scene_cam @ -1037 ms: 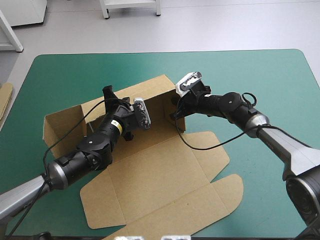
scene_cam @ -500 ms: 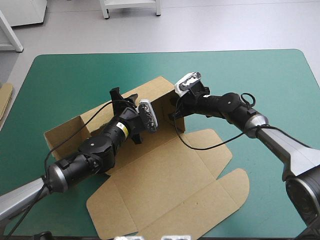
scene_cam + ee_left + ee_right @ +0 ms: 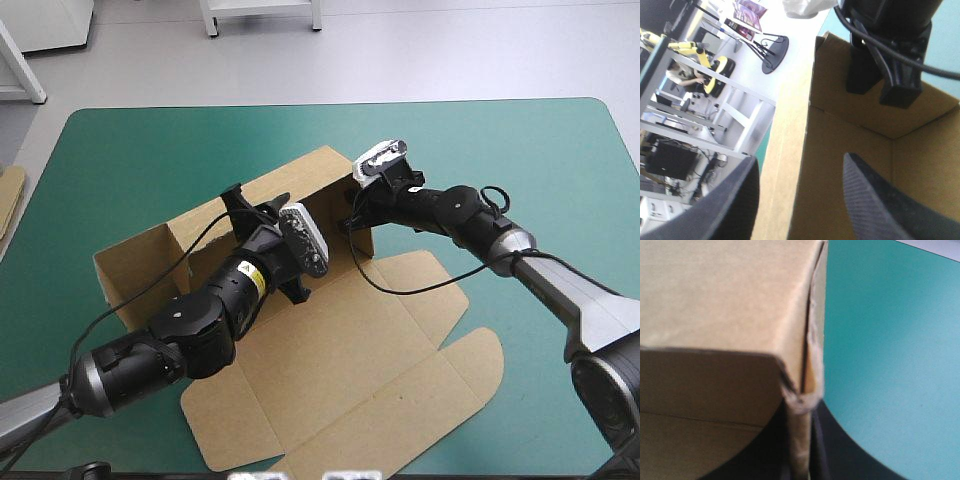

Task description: Fold the box

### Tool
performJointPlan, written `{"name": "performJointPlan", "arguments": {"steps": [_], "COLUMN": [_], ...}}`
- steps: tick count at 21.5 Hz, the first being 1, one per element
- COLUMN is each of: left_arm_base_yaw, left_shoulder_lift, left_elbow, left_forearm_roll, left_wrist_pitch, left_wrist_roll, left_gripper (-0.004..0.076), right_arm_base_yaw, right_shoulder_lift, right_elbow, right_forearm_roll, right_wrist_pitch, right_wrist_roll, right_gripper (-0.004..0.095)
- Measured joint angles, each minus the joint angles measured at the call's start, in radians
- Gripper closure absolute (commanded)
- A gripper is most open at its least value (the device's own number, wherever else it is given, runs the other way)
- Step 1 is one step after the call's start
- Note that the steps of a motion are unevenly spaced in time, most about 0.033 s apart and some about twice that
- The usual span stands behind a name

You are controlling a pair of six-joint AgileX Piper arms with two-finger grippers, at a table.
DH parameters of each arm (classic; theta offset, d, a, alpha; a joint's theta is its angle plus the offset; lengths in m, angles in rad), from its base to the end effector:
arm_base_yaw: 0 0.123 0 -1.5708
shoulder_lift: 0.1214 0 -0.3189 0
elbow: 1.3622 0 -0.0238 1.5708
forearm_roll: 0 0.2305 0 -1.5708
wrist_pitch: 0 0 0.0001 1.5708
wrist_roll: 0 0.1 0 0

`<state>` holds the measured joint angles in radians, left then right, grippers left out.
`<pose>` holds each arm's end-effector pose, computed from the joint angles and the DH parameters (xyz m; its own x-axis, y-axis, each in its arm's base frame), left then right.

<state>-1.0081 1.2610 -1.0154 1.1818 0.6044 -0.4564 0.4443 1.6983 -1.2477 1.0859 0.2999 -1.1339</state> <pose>0.1776 -0.1829 0.3891 0.1101 0.7933 -0.5988 0.4982 0.4773 0.7239 0.3380 0.1899 0.3255 -0.3954 -0.2599 -0.8810 -0.6492 0.7576 0.0679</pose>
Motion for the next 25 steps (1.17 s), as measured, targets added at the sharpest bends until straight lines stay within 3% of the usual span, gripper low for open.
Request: {"name": "performJointPlan", "arguments": {"steps": [6, 8, 11, 12, 16, 22, 25], "left_arm_base_yaw": [-0.054, -0.051, 0.000, 0.055, 0.363, 0.766, 1.001], "left_shoulder_lift": [-0.013, -0.013, -0.015, -0.015, -0.021, 0.009, 0.062], "left_elbow": [-0.219, -0.349, -0.484, -0.536, -0.594, -0.594, -0.594], "left_forearm_roll": [-0.445, -0.504, -0.519, -0.514, -0.527, -0.740, -0.966], "left_wrist_pitch": [0.249, 0.358, 0.444, 0.477, 0.495, 0.445, 0.410], "left_wrist_roll": [0.047, 0.053, 0.069, 0.085, 0.136, 0.257, 0.376], "left_gripper": [0.0349, 0.0349, 0.0349, 0.0349, 0.0349, 0.0349, 0.0349], "right_arm_base_yaw": [-0.039, -0.106, -0.180, -0.203, -0.233, -0.233, -0.234], "right_shoulder_lift": [0.000, 0.000, 0.000, 0.000, -0.003, -0.031, -0.051], "right_elbow": [-0.014, -0.052, -0.101, -0.126, -0.204, -0.281, -0.347], "right_forearm_roll": [-0.123, -0.231, -0.404, -0.482, -0.640, -0.760, -0.796], "right_wrist_pitch": [0.020, 0.092, 0.193, 0.249, 0.441, 0.641, 0.784], "right_wrist_roll": [0.182, 0.315, 0.514, 0.619, 0.786, 0.881, 0.916], "right_gripper": [0.0908, 0.0908, 0.0908, 0.0908, 0.0908, 0.0908, 0.0908]}}
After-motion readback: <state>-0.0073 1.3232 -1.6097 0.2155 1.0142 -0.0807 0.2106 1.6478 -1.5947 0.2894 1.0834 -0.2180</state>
